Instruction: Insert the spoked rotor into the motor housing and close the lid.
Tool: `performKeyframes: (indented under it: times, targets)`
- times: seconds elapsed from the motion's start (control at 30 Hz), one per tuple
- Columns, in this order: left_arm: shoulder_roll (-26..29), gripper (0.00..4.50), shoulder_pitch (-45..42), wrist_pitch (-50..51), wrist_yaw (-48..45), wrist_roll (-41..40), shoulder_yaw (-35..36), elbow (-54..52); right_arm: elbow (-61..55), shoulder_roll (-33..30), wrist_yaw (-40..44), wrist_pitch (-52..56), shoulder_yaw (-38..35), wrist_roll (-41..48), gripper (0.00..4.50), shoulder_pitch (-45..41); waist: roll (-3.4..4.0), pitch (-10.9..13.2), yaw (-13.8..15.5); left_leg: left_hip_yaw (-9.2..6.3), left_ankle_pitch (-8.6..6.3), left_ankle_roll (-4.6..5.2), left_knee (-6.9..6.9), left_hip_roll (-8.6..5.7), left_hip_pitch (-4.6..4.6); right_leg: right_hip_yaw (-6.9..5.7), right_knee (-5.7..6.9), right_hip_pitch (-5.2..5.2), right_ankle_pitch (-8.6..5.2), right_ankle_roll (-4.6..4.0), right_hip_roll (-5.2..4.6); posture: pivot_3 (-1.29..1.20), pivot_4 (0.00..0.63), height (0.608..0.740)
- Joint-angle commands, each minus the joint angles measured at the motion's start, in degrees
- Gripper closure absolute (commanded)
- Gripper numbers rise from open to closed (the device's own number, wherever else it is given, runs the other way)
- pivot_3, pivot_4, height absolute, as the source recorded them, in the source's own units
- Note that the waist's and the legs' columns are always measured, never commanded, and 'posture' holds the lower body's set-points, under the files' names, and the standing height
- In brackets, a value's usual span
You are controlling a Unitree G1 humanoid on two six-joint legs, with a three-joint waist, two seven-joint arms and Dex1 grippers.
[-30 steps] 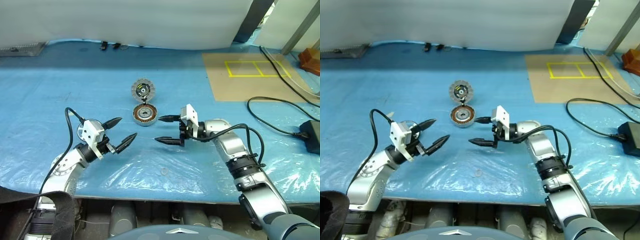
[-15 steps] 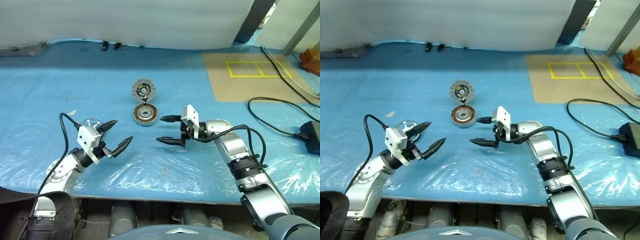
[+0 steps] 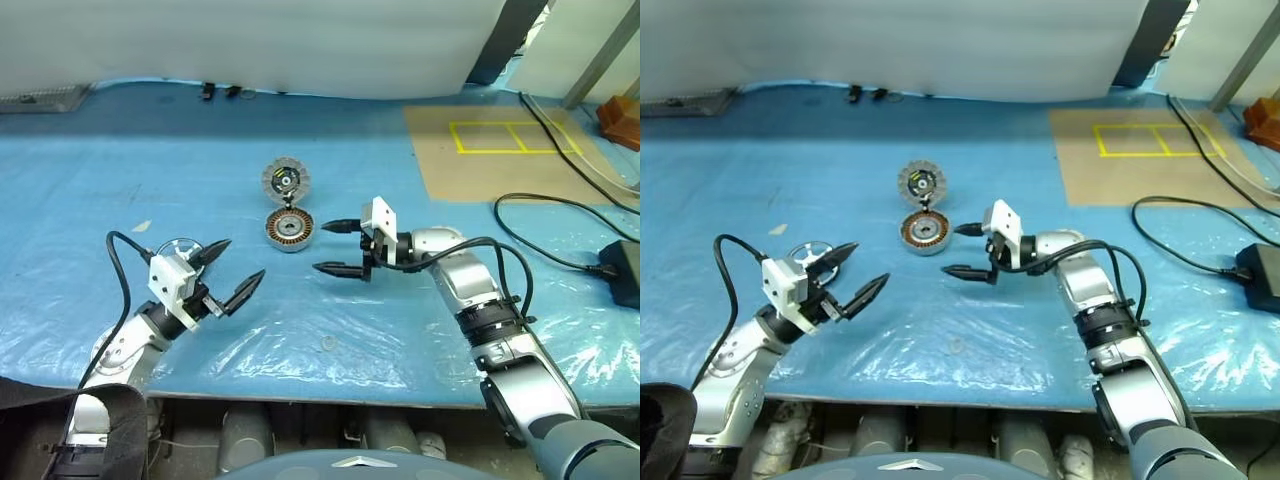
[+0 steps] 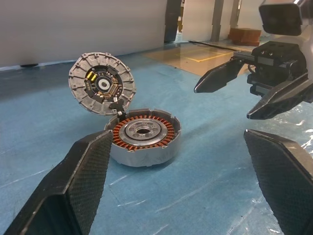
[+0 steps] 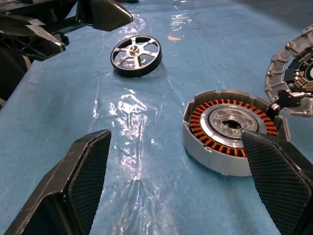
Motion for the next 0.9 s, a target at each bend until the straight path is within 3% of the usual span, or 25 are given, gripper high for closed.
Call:
performKeyframes:
  times: [0.03, 0.4, 0.67, 0.9]
  targets:
    - [-0.9, 0.0, 1.0, -0.5, 0.7, -0.1, -0.6, -2.6, 1.0, 0.4, -0.8, 5.8, 1.2, -1.1, 0.05, -5.8, 0.01, 0.0, -0.1, 0.0, 0.0, 0.0, 0.0, 0.0, 0.0, 0.0, 0.0, 0.0, 0.0, 0.0, 0.0, 0.0, 0.15, 0.74]
    - [-4.4, 0.0, 5.8, -2.9, 4.2, 2.9, -2.0, -4.6, 17.9, 8.5, -1.4, 8.6, 9.5, -10.1, 0.05, -22.6, 0.05, 0.0, -0.1, 0.0, -0.01, -0.01, -0.04, 0.06, -0.13, 0.0, 0.03, -0.2, -0.02, -0.05, 0.03, 0.0, 0.15, 0.74]
    - [-5.6, 0.0, 6.9, -4.2, 5.2, 3.9, -2.6, -4.5, 28.8, 12.3, -6.2, 0.1, 14.3, -19.1, 0.05, -26.2, 0.08, 0.1, 0.0, 0.04, -0.01, -0.02, -0.02, 0.06, -0.16, 0.0, 0.06, -0.2, -0.02, -0.06, 0.0, 0.0, 0.15, 0.74]
    - [-5.5, 0.0, 7.3, -4.4, 5.7, 3.9, -2.8, -4.7, 32.9, 13.6, -6.9, -3.1, 14.2, -22.0, 0.05, -27.0, 0.15, 0.1, -0.1, 0.15, -0.01, -0.02, 0.0, 0.08, -0.1, 0.01, 0.14, -0.21, -0.01, -0.07, 0.0, 0.0, 0.15, 0.74]
